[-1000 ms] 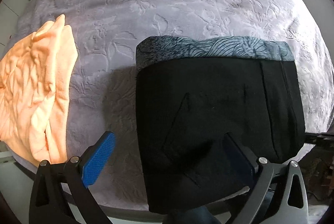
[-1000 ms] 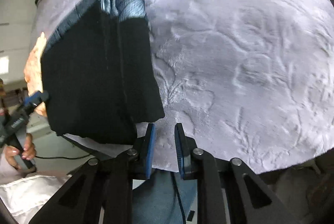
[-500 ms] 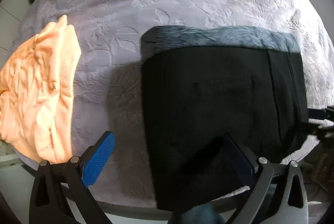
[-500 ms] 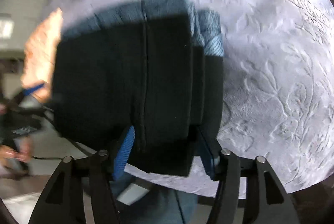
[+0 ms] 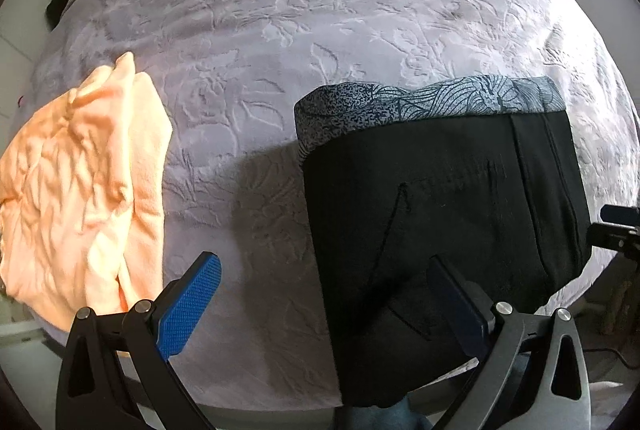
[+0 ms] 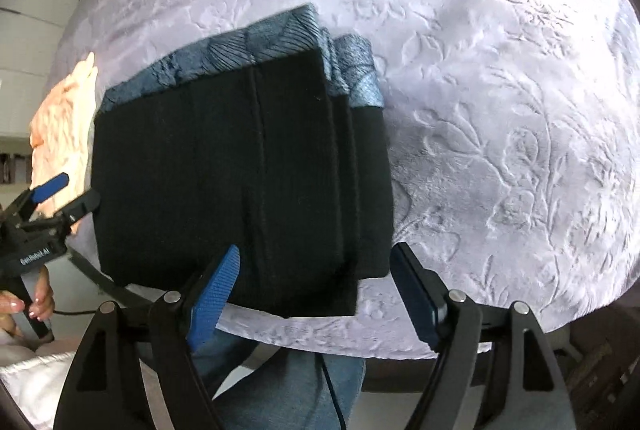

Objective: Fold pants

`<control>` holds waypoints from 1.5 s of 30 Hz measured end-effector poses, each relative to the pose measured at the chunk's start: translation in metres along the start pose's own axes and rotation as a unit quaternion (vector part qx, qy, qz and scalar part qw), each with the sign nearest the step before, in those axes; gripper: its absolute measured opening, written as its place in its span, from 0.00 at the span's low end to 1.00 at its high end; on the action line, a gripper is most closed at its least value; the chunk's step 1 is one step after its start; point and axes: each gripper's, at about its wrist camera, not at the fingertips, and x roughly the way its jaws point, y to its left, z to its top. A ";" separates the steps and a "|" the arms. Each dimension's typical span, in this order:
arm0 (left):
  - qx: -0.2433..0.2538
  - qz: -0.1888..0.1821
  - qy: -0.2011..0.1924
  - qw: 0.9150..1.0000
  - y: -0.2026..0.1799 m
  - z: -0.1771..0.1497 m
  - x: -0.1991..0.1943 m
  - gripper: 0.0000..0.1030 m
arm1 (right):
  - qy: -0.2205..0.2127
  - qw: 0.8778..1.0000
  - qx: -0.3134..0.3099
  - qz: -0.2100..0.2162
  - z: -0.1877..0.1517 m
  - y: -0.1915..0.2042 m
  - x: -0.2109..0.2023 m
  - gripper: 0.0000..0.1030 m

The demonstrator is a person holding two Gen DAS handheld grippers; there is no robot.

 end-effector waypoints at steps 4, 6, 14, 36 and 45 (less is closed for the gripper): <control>0.014 -0.013 0.004 1.000 0.005 -0.002 0.003 1.00 | -0.010 1.000 0.009 -0.010 -0.005 0.025 0.000 0.80; 0.019 -0.013 0.006 1.000 0.007 -0.002 0.004 1.00 | -0.013 1.000 0.011 -0.012 -0.009 0.036 0.001 0.81; 0.018 -0.014 -0.003 1.000 0.006 -0.003 -0.001 1.00 | -0.043 0.999 0.011 -0.020 -0.014 0.046 -0.003 0.91; -0.060 0.042 -0.013 0.997 -0.077 -0.034 -0.033 1.00 | -0.053 0.998 -0.023 -0.024 -0.008 0.007 -0.034 1.00; -0.091 0.060 -0.016 0.994 -0.083 -0.043 -0.043 1.00 | -0.055 0.997 -0.045 -0.031 -0.015 0.022 -0.035 1.00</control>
